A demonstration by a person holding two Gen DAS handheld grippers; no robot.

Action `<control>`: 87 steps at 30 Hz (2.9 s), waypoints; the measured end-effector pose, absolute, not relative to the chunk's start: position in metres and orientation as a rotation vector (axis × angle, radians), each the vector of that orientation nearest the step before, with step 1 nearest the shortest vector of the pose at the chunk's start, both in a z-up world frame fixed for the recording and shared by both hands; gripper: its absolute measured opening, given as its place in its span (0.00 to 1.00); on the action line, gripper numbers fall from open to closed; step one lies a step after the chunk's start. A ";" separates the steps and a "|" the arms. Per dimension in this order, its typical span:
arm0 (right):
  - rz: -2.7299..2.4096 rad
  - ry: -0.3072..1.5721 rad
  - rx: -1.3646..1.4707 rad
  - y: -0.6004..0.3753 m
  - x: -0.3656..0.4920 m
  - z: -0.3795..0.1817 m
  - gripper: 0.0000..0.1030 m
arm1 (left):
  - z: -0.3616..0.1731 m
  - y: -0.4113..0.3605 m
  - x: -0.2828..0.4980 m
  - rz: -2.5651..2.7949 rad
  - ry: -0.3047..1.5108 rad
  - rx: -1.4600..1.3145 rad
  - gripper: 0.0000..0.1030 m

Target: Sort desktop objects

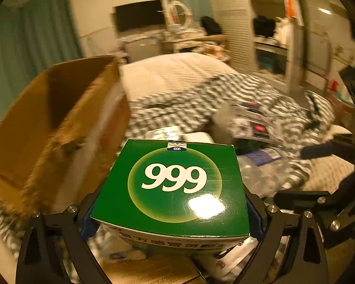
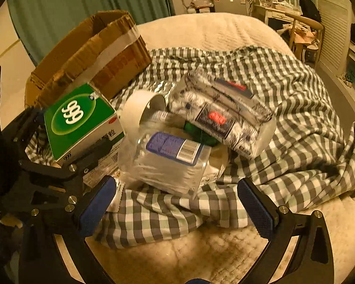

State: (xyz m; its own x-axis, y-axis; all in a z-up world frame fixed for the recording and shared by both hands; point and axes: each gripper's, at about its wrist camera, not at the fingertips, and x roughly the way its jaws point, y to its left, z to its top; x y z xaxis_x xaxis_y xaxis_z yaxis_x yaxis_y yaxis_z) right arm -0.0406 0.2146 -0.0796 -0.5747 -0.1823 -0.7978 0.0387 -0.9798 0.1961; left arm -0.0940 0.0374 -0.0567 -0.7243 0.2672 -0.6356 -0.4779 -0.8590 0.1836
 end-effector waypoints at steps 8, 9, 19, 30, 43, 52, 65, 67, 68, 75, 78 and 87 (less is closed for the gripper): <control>-2.700 -0.296 1.378 0.215 -0.043 -0.083 1.00 | -0.033 -0.006 -0.071 2.789 0.223 -0.930 0.94; -2.702 -0.293 1.381 0.213 -0.045 -0.084 1.00 | -0.033 -0.010 -0.070 2.791 0.196 -0.941 0.94; -2.747 -0.382 1.509 0.185 -0.071 -0.102 0.99 | -0.034 -0.021 -0.063 2.799 0.146 -1.031 0.94; -2.773 -0.501 1.521 0.195 -0.067 -0.100 0.87 | -0.018 -0.021 -0.056 2.758 0.131 -1.063 0.94; -2.759 -0.386 1.342 0.171 -0.032 -0.016 0.87 | 0.055 -0.044 -0.042 2.877 0.063 -0.905 0.94; -2.789 -0.147 1.136 0.135 -0.025 0.068 0.87 | 0.101 -0.074 -0.058 2.938 -0.004 -0.899 0.94; -2.756 0.047 1.045 0.099 -0.052 0.129 0.86 | 0.122 -0.132 -0.125 2.908 -0.183 -1.072 0.94; -2.729 0.041 1.036 0.092 -0.065 0.138 0.86 | 0.122 -0.136 -0.138 2.938 -0.145 -1.086 0.94; -2.717 0.042 1.036 0.087 -0.073 0.141 0.86 | 0.122 -0.135 -0.141 2.950 -0.116 -1.090 0.94; -2.594 0.038 1.153 0.041 -0.141 0.111 0.86 | 0.106 -0.143 -0.180 2.949 -0.136 -1.143 0.94; -2.596 -0.045 1.135 0.034 -0.158 0.103 0.86 | 0.099 -0.152 -0.200 2.944 -0.218 -1.185 0.94; -2.562 -0.193 1.177 0.033 -0.216 0.077 0.86 | 0.073 -0.166 -0.254 2.885 -0.337 -1.239 0.97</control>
State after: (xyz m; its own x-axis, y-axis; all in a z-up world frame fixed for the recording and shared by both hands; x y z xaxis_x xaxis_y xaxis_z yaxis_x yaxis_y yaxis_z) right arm -0.2155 0.0332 0.0772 -0.6120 -0.3370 -0.7155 0.2258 -0.9415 0.2503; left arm -0.2536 -0.1664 0.0726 -0.6920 0.0687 -0.7186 0.0986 -0.9771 -0.1883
